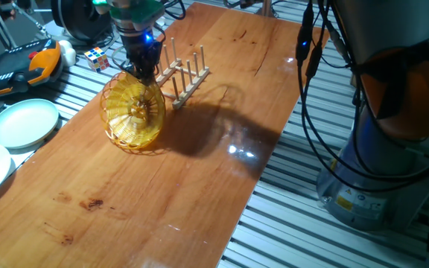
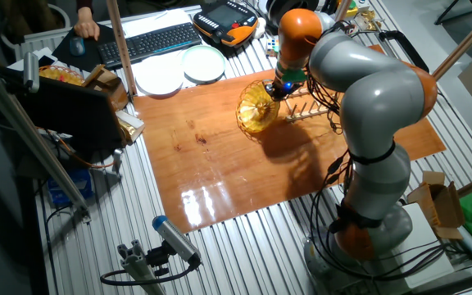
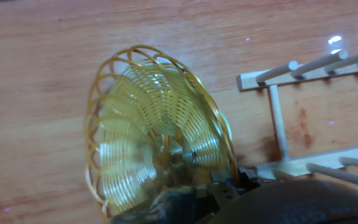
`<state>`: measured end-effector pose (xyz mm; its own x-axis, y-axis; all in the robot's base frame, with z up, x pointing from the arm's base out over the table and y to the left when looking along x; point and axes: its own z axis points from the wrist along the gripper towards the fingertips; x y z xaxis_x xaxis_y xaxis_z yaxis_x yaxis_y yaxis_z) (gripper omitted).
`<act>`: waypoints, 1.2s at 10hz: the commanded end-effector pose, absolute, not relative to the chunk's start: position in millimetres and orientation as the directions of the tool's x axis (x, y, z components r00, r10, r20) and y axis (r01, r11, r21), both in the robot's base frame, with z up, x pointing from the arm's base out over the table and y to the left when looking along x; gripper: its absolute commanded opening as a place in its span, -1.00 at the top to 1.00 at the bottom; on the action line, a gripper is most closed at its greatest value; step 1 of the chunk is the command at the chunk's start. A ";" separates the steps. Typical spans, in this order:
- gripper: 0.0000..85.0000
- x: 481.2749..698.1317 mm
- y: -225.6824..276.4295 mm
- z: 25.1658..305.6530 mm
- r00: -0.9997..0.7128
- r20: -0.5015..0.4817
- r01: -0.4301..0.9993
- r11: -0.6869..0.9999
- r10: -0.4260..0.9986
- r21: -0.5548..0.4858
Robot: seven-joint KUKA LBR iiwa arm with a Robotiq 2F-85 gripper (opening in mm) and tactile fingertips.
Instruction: Put the dish on the dish rack
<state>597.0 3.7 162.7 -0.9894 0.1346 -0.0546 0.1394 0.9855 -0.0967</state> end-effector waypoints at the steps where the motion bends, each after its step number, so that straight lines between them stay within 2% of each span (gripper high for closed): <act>1: 0.98 596.9 3.6 162.8 -0.990 -0.057 0.139 0.981 0.132 -0.137; 4: 0.98 596.9 5.5 176.2 -0.984 -0.060 0.172 0.977 0.166 -0.125; 9: 0.98 592.2 -7.0 228.7 -0.983 -0.054 0.181 0.976 0.176 -0.119; 12: 0.98 581.1 -17.1 258.3 -0.979 -0.063 0.199 0.970 0.192 -0.137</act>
<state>579.8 -18.3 254.8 -0.9783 0.1962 -0.0663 0.2039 0.9686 -0.1423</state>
